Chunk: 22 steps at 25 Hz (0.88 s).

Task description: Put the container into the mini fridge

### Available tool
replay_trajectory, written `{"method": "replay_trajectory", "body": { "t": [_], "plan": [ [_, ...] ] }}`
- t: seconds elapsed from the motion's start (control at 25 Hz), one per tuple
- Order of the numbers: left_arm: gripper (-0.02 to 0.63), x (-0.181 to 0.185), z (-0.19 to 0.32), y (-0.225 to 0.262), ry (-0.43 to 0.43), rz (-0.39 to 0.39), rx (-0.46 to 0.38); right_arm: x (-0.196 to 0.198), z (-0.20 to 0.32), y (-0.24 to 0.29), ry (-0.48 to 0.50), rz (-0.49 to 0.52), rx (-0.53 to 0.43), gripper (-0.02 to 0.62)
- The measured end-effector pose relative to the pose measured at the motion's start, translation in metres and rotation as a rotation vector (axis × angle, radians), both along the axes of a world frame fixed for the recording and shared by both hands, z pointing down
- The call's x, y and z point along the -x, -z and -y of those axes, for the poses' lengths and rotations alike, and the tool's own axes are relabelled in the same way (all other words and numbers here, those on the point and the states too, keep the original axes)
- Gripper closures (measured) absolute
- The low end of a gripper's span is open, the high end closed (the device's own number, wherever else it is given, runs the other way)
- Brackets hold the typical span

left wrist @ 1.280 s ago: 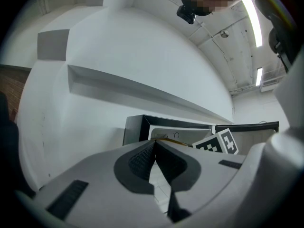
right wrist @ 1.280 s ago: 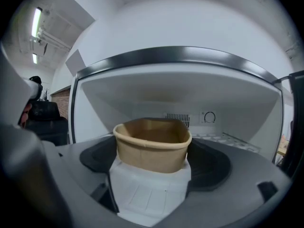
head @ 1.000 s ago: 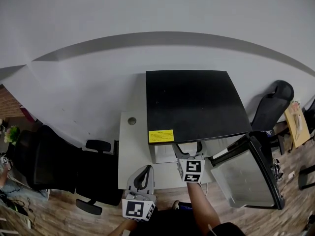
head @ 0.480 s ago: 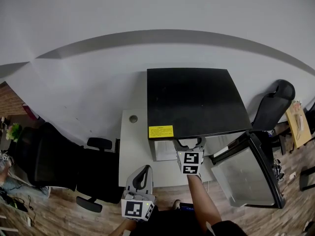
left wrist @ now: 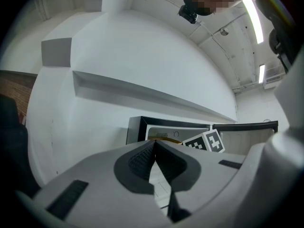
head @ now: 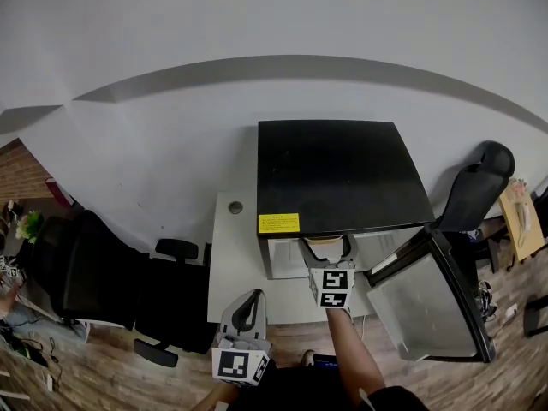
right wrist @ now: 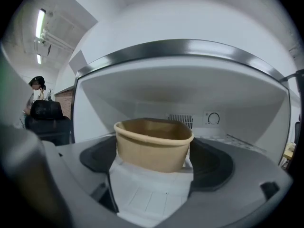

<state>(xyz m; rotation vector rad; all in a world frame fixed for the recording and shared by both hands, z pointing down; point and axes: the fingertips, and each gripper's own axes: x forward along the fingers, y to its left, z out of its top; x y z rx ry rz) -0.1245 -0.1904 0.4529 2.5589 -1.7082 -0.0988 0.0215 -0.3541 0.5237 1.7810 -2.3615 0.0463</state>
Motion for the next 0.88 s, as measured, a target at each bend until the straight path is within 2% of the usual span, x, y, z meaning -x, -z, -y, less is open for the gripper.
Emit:
{"method": "replay_trajectory", "body": {
  "t": [0.48, 0.64, 0.8, 0.84, 0.88],
  "plan": [
    [0.598, -0.004, -0.015, 0.003, 0.001, -0.005, -0.004, -0.004, -0.017, -0.006, 0.023, 0.038, 0.049, 0.127],
    [0.598, -0.004, -0.014, 0.003, 0.003, -0.008, -0.005, -0.006, -0.044, 0.003, 0.057, 0.094, 0.027, 0.129],
    [0.598, -0.008, -0.012, 0.003, -0.006, -0.016, -0.015, -0.011, -0.080, 0.006, 0.117, 0.130, 0.044, 0.132],
    [0.598, -0.009, -0.011, 0.003, -0.006, -0.015, -0.013, -0.014, -0.089, 0.010, 0.111, 0.129, 0.037, 0.143],
    [0.598, -0.011, -0.011, 0.004, -0.009, -0.014, -0.012, -0.020, -0.097, 0.015, 0.093, 0.129, 0.023, 0.203]
  ]
}}
